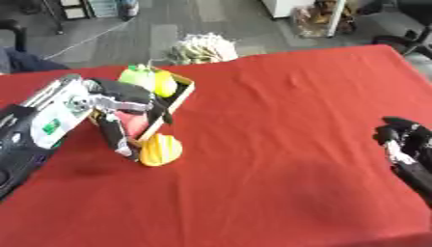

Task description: Pick up objects on the table and place them in the box.

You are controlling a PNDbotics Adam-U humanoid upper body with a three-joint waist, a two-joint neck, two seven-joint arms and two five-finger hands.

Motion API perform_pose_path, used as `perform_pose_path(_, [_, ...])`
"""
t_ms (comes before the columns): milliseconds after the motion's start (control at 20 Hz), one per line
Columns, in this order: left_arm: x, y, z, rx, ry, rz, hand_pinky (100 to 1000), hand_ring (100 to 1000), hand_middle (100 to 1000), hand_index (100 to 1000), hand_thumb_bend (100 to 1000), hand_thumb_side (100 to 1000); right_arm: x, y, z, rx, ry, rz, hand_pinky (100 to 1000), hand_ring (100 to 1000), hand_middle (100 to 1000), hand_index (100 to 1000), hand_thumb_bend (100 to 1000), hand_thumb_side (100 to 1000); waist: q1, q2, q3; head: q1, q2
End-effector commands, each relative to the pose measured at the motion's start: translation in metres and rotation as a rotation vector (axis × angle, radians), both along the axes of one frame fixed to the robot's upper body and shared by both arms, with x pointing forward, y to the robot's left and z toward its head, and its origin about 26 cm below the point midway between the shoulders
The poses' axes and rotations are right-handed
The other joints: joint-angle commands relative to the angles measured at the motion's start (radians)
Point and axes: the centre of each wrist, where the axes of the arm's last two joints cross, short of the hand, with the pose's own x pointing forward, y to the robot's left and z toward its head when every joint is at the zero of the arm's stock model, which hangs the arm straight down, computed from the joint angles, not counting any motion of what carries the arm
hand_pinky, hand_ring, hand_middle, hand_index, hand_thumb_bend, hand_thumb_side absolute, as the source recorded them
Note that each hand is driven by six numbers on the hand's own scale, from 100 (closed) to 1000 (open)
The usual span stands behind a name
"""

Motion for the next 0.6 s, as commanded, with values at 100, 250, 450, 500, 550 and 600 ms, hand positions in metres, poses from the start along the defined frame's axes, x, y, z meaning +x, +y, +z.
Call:
perform_pose_path(100, [0.0026, 0.0004, 0.0066, 0.051, 0.051, 0.004, 839, 756, 753, 855, 539, 100, 0.0013, -0.0045, 0.0062, -0.015, -0.018, -0.005, 760, 704, 660, 797, 100, 386, 0.009, -0.027, -0.002, -0.002, 0.003])
perform_pose_path(250, [0.0044, -0.0019, 0.0057, 0.066, 0.055, 0.021, 833, 749, 749, 849, 499, 100, 0.0013, -0.0038, 0.0060, -0.011, -0.018, -0.003, 760, 704, 660, 797, 100, 376, 0.007, -0.027, -0.003, -0.003, 0.003])
perform_pose_path(450, [0.0071, -0.0016, 0.0029, 0.063, 0.036, 0.052, 831, 749, 747, 846, 496, 100, 0.0010, -0.0035, 0.0052, -0.009, -0.015, -0.003, 760, 704, 661, 797, 100, 389, 0.004, -0.025, -0.005, -0.003, 0.001])
perform_pose_path(500, [0.0077, -0.0012, 0.0011, 0.066, 0.030, 0.057, 831, 749, 748, 846, 495, 100, 0.0010, -0.0034, 0.0050, -0.008, -0.015, -0.003, 760, 704, 661, 797, 100, 389, 0.003, -0.025, -0.006, -0.003, 0.001])
perform_pose_path(550, [0.0083, -0.0008, -0.0009, 0.070, 0.026, 0.061, 831, 749, 748, 846, 494, 100, 0.0010, -0.0033, 0.0049, -0.008, -0.014, -0.003, 760, 704, 661, 797, 100, 389, 0.002, -0.025, -0.006, -0.003, 0.001])
perform_pose_path(600, [0.0089, -0.0003, -0.0029, 0.075, 0.024, 0.064, 831, 749, 748, 846, 493, 100, 0.0010, -0.0032, 0.0049, -0.007, -0.014, -0.002, 760, 704, 661, 797, 100, 389, 0.002, -0.024, -0.007, -0.003, 0.001])
